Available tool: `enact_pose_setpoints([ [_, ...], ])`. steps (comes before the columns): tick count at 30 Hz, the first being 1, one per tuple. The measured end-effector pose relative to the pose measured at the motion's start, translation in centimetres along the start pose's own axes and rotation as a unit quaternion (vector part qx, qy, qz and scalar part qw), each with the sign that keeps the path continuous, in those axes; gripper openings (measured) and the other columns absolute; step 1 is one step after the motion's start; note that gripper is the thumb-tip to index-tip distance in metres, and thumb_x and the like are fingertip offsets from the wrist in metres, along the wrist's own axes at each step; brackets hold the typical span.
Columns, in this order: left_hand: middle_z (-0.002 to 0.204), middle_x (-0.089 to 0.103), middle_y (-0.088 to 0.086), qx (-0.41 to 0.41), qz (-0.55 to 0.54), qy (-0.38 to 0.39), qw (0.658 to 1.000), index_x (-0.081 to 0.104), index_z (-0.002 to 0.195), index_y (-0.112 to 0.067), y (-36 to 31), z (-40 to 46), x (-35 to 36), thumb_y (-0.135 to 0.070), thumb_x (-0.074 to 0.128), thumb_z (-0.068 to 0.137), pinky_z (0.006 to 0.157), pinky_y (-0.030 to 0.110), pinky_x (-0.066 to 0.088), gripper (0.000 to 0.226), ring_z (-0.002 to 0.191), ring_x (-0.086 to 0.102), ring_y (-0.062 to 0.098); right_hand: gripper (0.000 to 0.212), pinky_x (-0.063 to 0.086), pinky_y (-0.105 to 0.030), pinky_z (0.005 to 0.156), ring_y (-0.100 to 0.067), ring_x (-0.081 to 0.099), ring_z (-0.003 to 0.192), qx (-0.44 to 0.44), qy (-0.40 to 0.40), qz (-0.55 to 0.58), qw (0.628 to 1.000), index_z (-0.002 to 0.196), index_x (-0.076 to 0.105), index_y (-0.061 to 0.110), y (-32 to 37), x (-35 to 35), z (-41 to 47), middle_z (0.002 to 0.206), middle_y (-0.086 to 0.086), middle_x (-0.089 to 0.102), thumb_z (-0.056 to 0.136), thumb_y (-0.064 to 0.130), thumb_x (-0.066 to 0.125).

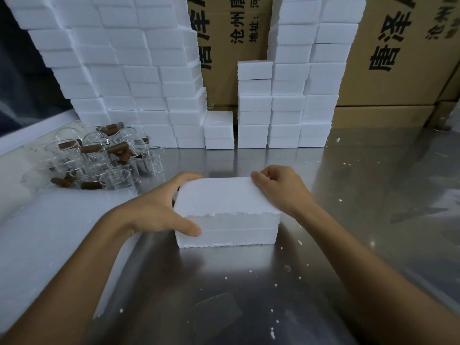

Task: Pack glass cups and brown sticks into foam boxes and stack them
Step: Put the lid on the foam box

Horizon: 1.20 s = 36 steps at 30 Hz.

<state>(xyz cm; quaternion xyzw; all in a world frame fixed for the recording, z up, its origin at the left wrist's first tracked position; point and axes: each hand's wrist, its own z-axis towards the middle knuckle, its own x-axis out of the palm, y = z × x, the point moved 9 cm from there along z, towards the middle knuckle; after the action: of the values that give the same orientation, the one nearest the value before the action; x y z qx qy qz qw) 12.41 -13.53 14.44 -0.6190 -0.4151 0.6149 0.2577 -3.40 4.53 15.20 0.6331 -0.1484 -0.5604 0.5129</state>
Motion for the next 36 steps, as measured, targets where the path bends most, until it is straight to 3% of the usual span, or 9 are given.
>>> enact_pose_setpoints([
  [4, 0.119, 0.062, -0.015, 0.006, -0.008, -0.004, 1.0, 0.046, 0.126, -0.054, 0.2, -0.1, -0.1, -0.019, 0.09, 0.049, 0.09, 0.028, 0.055, 0.096, 0.11, 0.06, 0.004, 0.027, 0.038, -0.026, 0.059, -0.011, 0.059, 0.071, -0.001, -0.007, -0.007, 1.0, 0.075, 0.064, 0.025, 0.1, -0.1, -0.2, 0.079, 0.008, 0.067, 0.093, 0.044, 0.057],
  [8, 0.123, 0.059, -0.014, 0.008, 0.005, -0.004, 1.0, 0.043, 0.131, -0.052, 0.1, -0.3, -0.2, -0.019, 0.089, 0.048, 0.094, 0.031, 0.055, 0.099, 0.113, 0.059, 0.006, 0.029, 0.04, -0.027, 0.062, -0.012, 0.061, 0.075, 0.002, -0.01, 0.005, 1.0, 0.081, 0.068, 0.023, 0.0, 0.0, -0.3, 0.083, 0.007, 0.069, 0.092, 0.047, 0.057],
  [12, 0.122, 0.06, -0.016, 0.012, -0.005, -0.006, 1.0, 0.046, 0.131, -0.049, 0.1, -0.3, -0.3, -0.015, 0.089, 0.048, 0.087, 0.026, 0.057, 0.1, 0.106, 0.061, 0.001, 0.031, 0.04, -0.023, 0.059, -0.007, 0.059, 0.063, 0.015, -0.004, 0.053, 0.998, 0.078, 0.069, 0.021, -0.4, -0.1, -0.4, 0.074, 0.009, 0.069, 0.09, 0.049, 0.063],
  [17, 0.12, 0.061, -0.015, 0.019, -0.006, 0.006, 1.0, 0.045, 0.128, -0.047, 0.0, -0.1, -0.1, -0.013, 0.088, 0.048, 0.081, 0.019, 0.055, 0.097, 0.102, 0.062, -0.003, 0.019, 0.042, -0.016, 0.049, -0.002, 0.058, 0.055, -0.001, 0.028, 0.092, 0.995, 0.083, 0.071, 0.021, -0.1, -0.1, -0.5, 0.083, 0.002, 0.074, 0.09, 0.039, 0.068],
  [25, 0.12, 0.06, -0.014, 0.021, -0.003, 0.004, 1.0, 0.045, 0.128, -0.045, -0.1, -0.2, 0.0, -0.014, 0.087, 0.049, 0.084, 0.022, 0.056, 0.095, 0.104, 0.061, -0.002, 0.011, 0.045, -0.014, 0.053, -0.007, 0.06, 0.07, -0.062, 0.049, 0.081, 0.994, 0.092, 0.074, 0.023, 1.1, -0.1, -0.5, 0.093, 0.0, 0.074, 0.091, 0.033, 0.069],
  [28, 0.122, 0.059, -0.012, 0.02, 0.001, -0.005, 1.0, 0.045, 0.128, -0.046, -0.1, -0.2, -0.1, -0.016, 0.088, 0.048, 0.091, 0.028, 0.055, 0.095, 0.11, 0.059, 0.003, 0.023, 0.047, -0.016, 0.07, -0.001, 0.064, 0.08, -0.078, 0.066, 0.088, 0.991, 0.097, 0.073, 0.028, 1.0, 0.1, -1.3, 0.1, 0.01, 0.073, 0.087, 0.048, 0.071],
  [31, 0.119, 0.06, -0.014, 0.022, 0.008, -0.007, 1.0, 0.044, 0.128, -0.047, 0.1, -0.1, -0.2, -0.017, 0.088, 0.048, 0.091, 0.028, 0.055, 0.096, 0.11, 0.059, 0.003, 0.062, 0.048, -0.008, 0.08, 0.008, 0.061, 0.103, -0.087, 0.153, 0.098, 0.979, 0.121, 0.06, 0.041, 0.3, 0.9, -2.9, 0.119, 0.024, 0.063, 0.067, 0.07, 0.075],
  [33, 0.112, 0.062, -0.021, 0.026, 0.005, -0.001, 1.0, 0.045, 0.124, -0.051, 0.2, 0.1, -0.1, -0.017, 0.088, 0.048, 0.083, 0.02, 0.054, 0.093, 0.103, 0.06, -0.003, 0.084, 0.048, -0.01, 0.088, 0.009, 0.054, 0.117, -0.094, 0.227, 0.078, 0.966, 0.134, 0.04, 0.056, -0.7, 2.1, -4.2, 0.126, 0.033, 0.054, 0.06, 0.067, 0.079],
  [36, 0.108, 0.062, -0.026, 0.027, 0.006, 0.009, 1.0, 0.045, 0.121, -0.055, 0.4, 0.3, -0.1, -0.018, 0.088, 0.049, 0.079, 0.015, 0.053, 0.091, 0.101, 0.06, -0.007, 0.089, 0.048, -0.021, 0.1, 0.004, 0.05, 0.122, -0.111, 0.232, 0.057, 0.965, 0.135, 0.028, 0.061, -1.5, 2.5, -4.6, 0.123, 0.039, 0.048, 0.067, 0.053, 0.085],
])
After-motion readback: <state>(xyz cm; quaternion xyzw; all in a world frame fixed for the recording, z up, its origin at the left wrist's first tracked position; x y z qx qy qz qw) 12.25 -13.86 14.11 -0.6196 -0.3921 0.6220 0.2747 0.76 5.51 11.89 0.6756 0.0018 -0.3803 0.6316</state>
